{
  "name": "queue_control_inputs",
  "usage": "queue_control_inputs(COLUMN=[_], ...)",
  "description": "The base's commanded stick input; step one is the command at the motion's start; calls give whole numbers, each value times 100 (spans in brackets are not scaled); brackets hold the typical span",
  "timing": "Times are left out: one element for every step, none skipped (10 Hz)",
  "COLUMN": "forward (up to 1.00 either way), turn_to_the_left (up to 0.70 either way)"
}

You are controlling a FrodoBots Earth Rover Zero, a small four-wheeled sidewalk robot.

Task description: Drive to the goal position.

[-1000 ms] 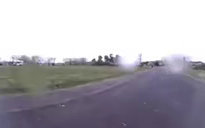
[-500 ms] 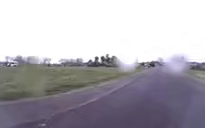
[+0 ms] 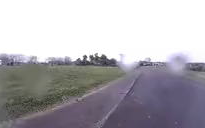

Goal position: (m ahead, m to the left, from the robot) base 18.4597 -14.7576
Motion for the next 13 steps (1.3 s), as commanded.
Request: queue_control_inputs(forward=[0,0,0,0,0,0,0,0,0,0,0,0,0], turn_to_the_left=[0,0,0,0,-16,-35,-63,-93,-100,-100,-100,-100,-100])
